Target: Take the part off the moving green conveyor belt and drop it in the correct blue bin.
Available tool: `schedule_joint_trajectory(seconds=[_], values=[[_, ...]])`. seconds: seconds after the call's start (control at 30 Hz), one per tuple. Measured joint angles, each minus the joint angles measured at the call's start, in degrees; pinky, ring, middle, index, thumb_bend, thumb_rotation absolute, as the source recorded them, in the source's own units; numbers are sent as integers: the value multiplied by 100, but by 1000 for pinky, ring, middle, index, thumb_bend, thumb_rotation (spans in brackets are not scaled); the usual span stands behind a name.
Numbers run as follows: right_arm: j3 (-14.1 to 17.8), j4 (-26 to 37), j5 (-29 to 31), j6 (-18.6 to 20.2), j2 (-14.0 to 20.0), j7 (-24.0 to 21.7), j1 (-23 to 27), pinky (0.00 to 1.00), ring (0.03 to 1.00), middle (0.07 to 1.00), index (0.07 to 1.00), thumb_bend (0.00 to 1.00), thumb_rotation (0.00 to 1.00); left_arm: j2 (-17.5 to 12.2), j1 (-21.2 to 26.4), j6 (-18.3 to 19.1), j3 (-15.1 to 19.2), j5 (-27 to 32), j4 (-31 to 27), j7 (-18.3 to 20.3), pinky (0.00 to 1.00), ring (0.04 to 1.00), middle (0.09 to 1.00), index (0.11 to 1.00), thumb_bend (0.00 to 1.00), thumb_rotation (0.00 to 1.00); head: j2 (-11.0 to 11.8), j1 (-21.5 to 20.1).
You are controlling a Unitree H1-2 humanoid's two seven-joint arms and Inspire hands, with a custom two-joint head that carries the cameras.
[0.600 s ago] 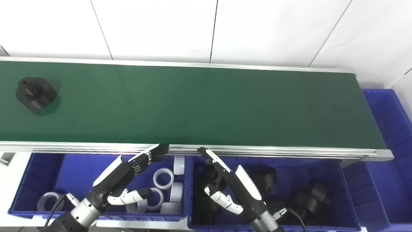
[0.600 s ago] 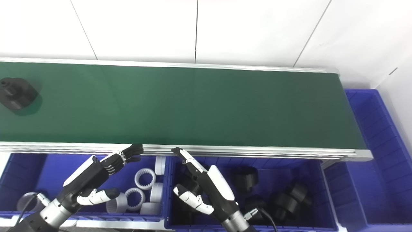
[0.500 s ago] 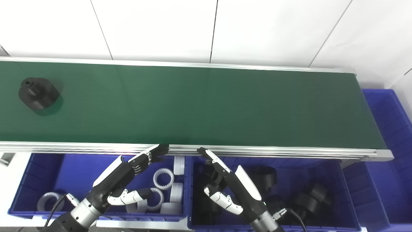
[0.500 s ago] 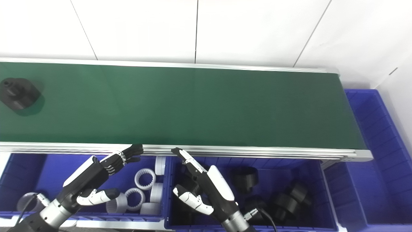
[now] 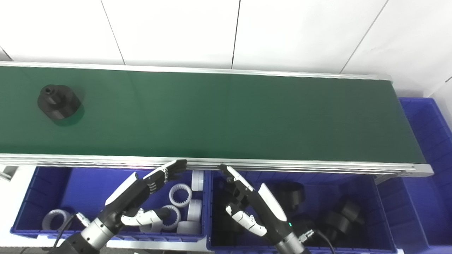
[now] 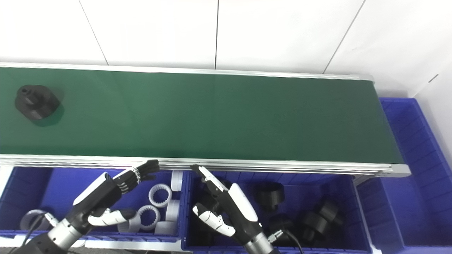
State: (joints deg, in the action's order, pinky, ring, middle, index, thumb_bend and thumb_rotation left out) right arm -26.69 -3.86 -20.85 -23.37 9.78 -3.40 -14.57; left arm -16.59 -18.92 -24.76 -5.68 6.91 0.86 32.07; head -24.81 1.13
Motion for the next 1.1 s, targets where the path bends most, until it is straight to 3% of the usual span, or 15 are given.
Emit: schedule_joint_trajectory(seconds=[0.03, 0.13, 0.3, 0.67, 0.87, 1.1], values=[[-55, -75, 5, 0, 40, 70, 24, 830, 913, 949, 937, 413, 930, 48, 14, 0, 7, -92, 68, 0, 807, 879, 899, 878, 486, 583, 194, 115], [-246, -281, 36, -5, 147, 350, 151, 805, 899, 942, 924, 416, 909, 132, 59, -5, 37, -224, 191, 4, 805, 871, 890, 869, 480, 573, 292, 185], [-473, -393, 168, -6, 273, 652, 370, 785, 892, 935, 916, 426, 911, 170, 145, -5, 64, -300, 222, -7, 804, 859, 875, 852, 476, 571, 266, 265], [-709, -408, 238, -7, 454, 844, 451, 780, 890, 933, 914, 436, 909, 197, 145, -6, 58, -371, 222, -91, 784, 848, 869, 840, 483, 599, 196, 309], [-657, -339, 189, -7, 491, 843, 558, 782, 886, 927, 908, 430, 879, 197, 146, -6, 26, -463, 216, -182, 773, 850, 873, 841, 479, 596, 20, 248], [-69, 483, 52, -7, 422, 657, 979, 754, 860, 904, 893, 458, 771, 196, 187, -6, -29, -482, 203, -234, 772, 859, 881, 850, 469, 595, -156, 195]])
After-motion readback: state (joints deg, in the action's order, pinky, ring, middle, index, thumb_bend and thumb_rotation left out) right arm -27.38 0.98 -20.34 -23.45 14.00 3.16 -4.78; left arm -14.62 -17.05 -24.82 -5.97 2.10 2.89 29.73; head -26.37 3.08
